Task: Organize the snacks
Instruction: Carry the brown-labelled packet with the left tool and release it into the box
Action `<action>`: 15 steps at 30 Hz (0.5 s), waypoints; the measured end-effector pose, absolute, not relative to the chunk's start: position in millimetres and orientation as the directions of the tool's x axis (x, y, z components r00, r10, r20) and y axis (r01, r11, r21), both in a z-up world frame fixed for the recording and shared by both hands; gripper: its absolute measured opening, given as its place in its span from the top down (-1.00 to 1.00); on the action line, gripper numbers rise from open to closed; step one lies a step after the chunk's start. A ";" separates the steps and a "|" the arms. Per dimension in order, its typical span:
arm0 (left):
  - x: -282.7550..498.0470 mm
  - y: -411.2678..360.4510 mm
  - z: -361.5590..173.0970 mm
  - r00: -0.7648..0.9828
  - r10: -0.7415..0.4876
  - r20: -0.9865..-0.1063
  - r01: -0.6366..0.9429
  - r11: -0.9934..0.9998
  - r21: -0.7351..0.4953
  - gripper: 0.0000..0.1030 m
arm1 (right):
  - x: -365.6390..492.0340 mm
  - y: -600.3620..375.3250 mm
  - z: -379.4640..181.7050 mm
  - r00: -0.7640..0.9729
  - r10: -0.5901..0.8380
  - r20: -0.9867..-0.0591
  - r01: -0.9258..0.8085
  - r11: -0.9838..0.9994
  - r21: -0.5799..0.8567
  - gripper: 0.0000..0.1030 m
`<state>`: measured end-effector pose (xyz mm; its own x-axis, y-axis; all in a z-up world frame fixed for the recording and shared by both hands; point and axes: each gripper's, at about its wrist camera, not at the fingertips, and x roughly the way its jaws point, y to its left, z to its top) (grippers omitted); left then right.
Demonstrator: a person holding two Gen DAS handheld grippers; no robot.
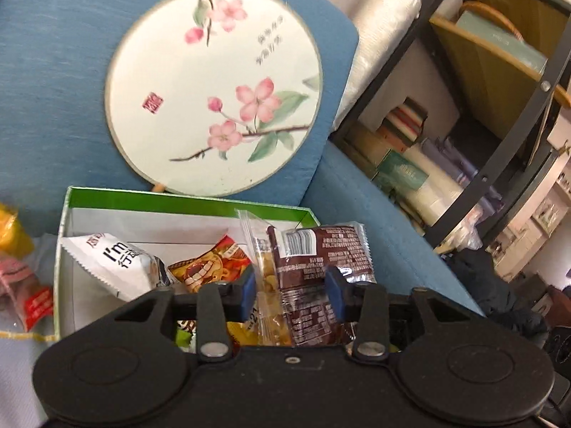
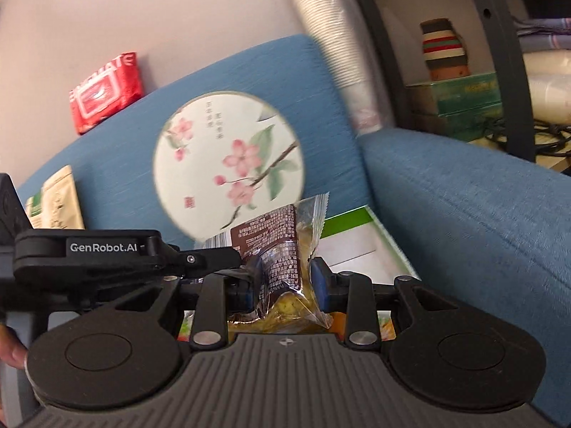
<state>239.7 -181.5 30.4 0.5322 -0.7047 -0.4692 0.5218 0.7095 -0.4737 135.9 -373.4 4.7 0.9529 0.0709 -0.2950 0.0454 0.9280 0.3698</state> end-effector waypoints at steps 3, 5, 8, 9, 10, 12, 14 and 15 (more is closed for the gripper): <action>234.8 -177.0 26.2 0.564 -0.678 -0.471 0.509 0.735 -0.448 -1.00 | 139.8 -369.3 0.2 0.942 -0.006 -0.337 0.111 0.950 0.291 -0.59; 226.0 -164.8 27.5 0.585 -0.667 -0.462 0.497 0.744 -0.446 -1.00 | 135.0 -364.1 3.9 0.949 -0.011 -0.315 0.097 0.962 0.257 -0.62; 214.1 -142.9 32.9 0.597 -0.660 -0.457 0.486 0.750 -0.449 -1.00 | 122.7 -346.7 11.9 0.969 -0.024 -0.245 0.068 0.982 0.175 -0.62; 209.1 -135.1 34.4 0.610 -0.651 -0.453 0.476 0.757 -0.447 -1.00 | 120.2 -341.2 13.2 0.972 -0.007 -0.236 0.045 0.987 0.156 -0.62; 203.5 -125.7 35.7 0.623 -0.639 -0.452 0.465 0.766 -0.444 -1.00 | 117.3 -334.3 13.6 0.974 0.024 -0.227 0.007 0.991 0.136 -0.59; 193.1 -107.3 36.9 0.644 -0.620 -0.448 0.445 0.780 -0.440 -1.00 | 113.5 -319.1 14.2 0.971 0.084 -0.222 -0.066 0.994 0.085 -0.37; 182.7 -87.2 35.7 0.665 -0.597 -0.448 0.412 0.794 -0.446 -1.00 | 111.0 -305.3 14.1 0.967 0.140 -0.214 -0.133 0.990 0.045 0.04; 179.0 -79.7 35.2 0.673 -0.585 -0.453 0.399 0.803 -0.443 -1.00 | 110.6 -298.6 14.5 0.962 0.169 -0.214 -0.167 0.986 0.030 0.08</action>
<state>179.0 -79.7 35.2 0.6732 -0.5846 -0.4529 0.3995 0.8029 -0.4425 110.6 -298.6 14.5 0.9621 0.1695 -0.2135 -0.1669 0.9855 0.0302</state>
